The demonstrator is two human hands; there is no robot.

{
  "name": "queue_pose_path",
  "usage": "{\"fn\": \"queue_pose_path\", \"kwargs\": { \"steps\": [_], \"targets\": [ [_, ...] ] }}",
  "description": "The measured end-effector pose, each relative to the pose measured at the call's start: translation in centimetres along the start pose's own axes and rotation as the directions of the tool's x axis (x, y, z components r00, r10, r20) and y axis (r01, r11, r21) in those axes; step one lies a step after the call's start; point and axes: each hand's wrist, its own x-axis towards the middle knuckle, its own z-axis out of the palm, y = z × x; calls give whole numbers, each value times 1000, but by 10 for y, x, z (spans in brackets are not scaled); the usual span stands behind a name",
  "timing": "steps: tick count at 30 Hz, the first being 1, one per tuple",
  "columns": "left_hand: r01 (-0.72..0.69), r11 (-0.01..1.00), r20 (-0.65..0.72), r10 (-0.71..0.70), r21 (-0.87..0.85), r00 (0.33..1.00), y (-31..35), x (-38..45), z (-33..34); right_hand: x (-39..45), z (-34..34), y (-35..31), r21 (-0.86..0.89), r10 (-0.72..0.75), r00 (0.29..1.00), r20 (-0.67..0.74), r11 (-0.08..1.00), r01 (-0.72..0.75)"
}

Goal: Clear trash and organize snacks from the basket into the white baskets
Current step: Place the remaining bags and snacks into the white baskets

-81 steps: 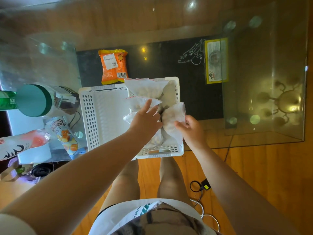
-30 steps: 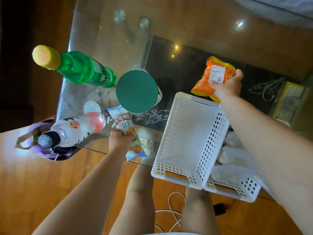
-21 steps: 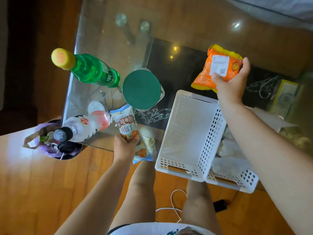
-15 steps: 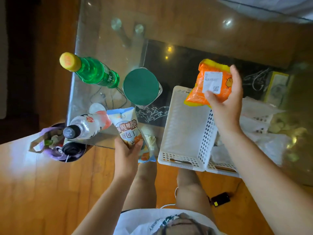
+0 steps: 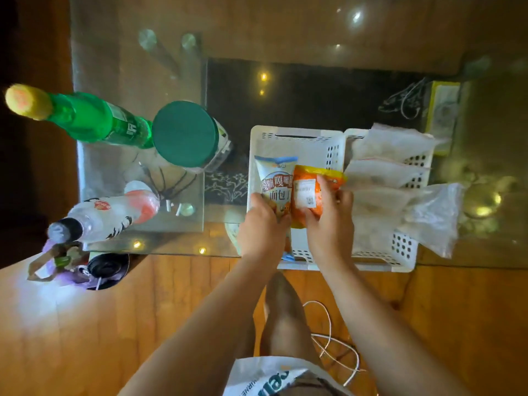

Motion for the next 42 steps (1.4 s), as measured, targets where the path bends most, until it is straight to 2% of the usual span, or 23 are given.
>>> {"fn": "queue_pose_path", "kwargs": {
  "steps": [4, 6, 8, 11, 22, 29, 35, 39, 42],
  "targets": [
    [9, 995, 3, -9, 96, 1000, 9, 16, 14, 9, 10, 4, -214, -55, 997, 48, 975, 64],
    [-22, 981, 17, 19, 194, 1000, 10, 21, 17, 10, 14, 5, -244, -47, 996, 75, 968, 64],
    [-34, 968, 51, 22, 250, 998, 10, 25, 19, 9, 18, 8, -217, -16, 992, 123, 975, 43],
    [-33, 979, 107, 12, 200, 994, 9, 26, 22, 9, 24, 15, -183, 9, 982, 187, 983, 26],
    [-141, 967, 175, 105, 210, 979, -6, 5, 15, 4, 19, 25, -36, 33, 979, 203, 999, -26],
    [-130, 962, 254, 66, 242, 965, -13, 3, 17, 5, 27, 32, -6, 44, 932, 360, 999, -45],
    [-81, 974, 277, 21, 210, 961, -11, 10, 23, 19, 34, 37, 196, 95, 938, 334, 966, -168],
    [-73, 983, 289, 22, 168, 957, -16, 13, 26, 24, 44, 33, 169, 138, 958, 252, 968, -184],
    [-64, 991, 309, 24, 121, 951, -20, 12, 24, 22, 39, 33, 105, 151, 934, 325, 975, -194]
  ]
}}
